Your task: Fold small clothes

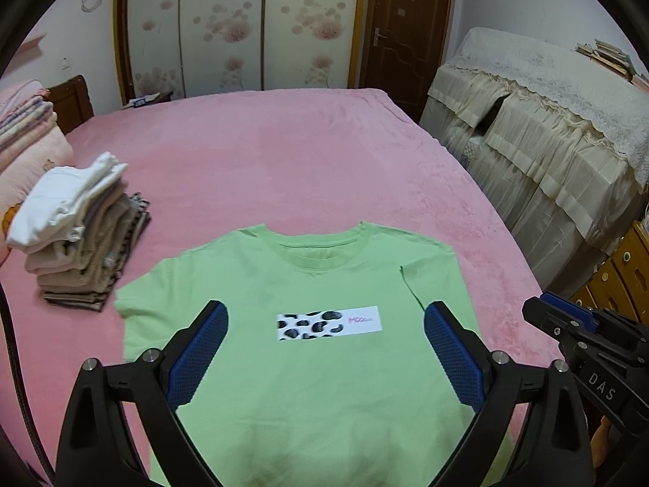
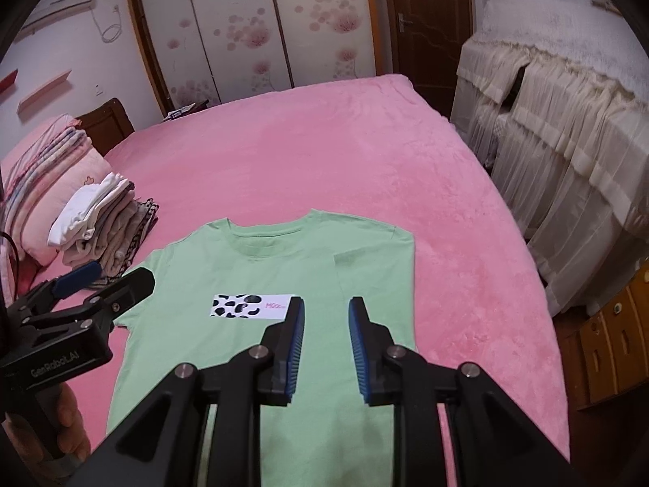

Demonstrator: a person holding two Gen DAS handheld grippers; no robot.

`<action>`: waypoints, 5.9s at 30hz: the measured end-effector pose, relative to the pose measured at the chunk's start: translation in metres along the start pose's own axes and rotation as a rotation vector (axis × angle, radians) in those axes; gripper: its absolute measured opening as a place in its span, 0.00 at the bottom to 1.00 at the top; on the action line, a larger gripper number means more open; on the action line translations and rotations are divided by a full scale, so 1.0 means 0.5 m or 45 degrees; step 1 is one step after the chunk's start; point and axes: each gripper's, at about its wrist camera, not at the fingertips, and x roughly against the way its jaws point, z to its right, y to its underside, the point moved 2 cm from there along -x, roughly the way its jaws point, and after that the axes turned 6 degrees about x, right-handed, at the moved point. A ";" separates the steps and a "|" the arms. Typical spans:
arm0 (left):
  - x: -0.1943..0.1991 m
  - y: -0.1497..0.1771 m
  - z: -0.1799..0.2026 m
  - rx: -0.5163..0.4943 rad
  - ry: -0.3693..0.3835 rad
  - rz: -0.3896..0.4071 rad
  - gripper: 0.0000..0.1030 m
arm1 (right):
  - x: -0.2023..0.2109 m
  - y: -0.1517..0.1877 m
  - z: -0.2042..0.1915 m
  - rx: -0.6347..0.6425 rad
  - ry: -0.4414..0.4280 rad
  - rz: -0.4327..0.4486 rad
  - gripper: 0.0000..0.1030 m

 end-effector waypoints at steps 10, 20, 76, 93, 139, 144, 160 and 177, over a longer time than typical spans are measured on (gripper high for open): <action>0.099 0.014 -0.083 0.095 0.014 -0.007 1.00 | 0.061 0.011 -0.099 0.032 -0.042 0.032 0.22; 0.167 0.033 -0.205 0.178 -0.108 0.043 1.00 | 0.107 0.006 -0.191 0.066 -0.091 0.083 0.31; -0.319 0.137 -0.736 0.680 0.002 -0.228 0.95 | -0.332 0.043 -0.496 0.105 -0.197 -0.075 0.35; -0.432 0.085 -0.676 0.536 0.086 -0.237 0.18 | -0.385 0.070 -0.480 0.074 -0.209 -0.126 0.35; -0.279 0.147 -0.558 0.502 0.053 -0.219 0.39 | -0.381 -0.037 -0.357 0.115 -0.256 -0.093 0.35; -0.289 0.174 -0.542 0.465 0.119 -0.262 0.32 | -0.405 -0.072 -0.376 0.151 -0.237 -0.093 0.35; -0.342 0.207 -0.513 0.389 0.148 -0.328 0.10 | -0.435 0.012 -0.390 0.134 -0.278 -0.204 0.35; -0.446 -0.002 -0.490 0.258 0.149 -0.274 0.48 | -0.474 -0.018 -0.353 0.069 -0.290 -0.179 0.35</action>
